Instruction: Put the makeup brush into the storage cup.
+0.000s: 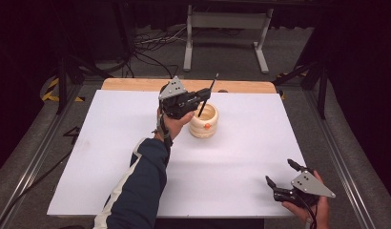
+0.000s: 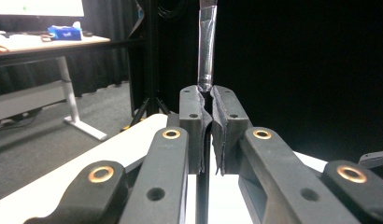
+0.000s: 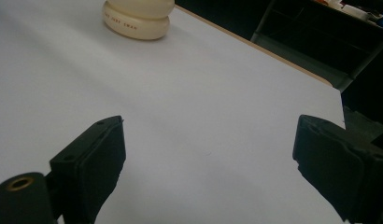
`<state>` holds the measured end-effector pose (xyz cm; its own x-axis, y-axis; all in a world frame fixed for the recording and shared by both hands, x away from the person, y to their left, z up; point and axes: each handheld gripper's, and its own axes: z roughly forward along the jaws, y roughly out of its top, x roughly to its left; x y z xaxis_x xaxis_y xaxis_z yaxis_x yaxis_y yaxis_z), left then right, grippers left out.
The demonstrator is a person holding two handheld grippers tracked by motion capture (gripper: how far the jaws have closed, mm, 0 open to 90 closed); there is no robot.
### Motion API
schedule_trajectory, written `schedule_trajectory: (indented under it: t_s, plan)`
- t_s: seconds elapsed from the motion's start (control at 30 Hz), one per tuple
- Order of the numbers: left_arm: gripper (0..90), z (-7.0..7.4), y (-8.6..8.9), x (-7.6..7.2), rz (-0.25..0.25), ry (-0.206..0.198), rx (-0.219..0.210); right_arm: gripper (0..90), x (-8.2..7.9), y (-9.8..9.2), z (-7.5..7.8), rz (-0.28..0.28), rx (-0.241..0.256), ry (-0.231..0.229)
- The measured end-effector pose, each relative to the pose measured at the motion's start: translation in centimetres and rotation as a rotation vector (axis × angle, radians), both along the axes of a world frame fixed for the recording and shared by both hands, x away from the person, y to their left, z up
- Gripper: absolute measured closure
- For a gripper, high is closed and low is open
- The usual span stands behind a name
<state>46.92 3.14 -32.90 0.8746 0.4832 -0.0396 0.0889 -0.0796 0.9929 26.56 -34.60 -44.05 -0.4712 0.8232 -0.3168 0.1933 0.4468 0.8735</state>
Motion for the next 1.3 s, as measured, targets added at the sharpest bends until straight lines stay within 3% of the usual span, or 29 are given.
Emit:
schedule_trajectory:
  t_s: [0.37, 0.73, 1.2, 1.3]
  plan:
    - [83.4, -1.3, -1.1, 1.3, 0.004, 0.016, 0.017, 10.7, -0.1, 0.2, 0.0, -0.005, -0.012, -0.006]
    - [83.4, -3.3, -1.3, 2.7, -0.002, 0.062, 0.028, 10.8, 0.0, 0.2, -0.1, -0.002, -0.02, 0.001]
    - [83.3, -5.2, -0.9, 1.7, 0.007, 0.072, 0.075, 10.8, -0.1, 0.3, 0.0, 0.003, -0.025, -0.001]
    - [83.3, -5.4, -0.5, 1.6, 0.016, 0.077, 0.064, 10.9, -0.1, 0.4, 0.0, 0.006, -0.033, -0.001]
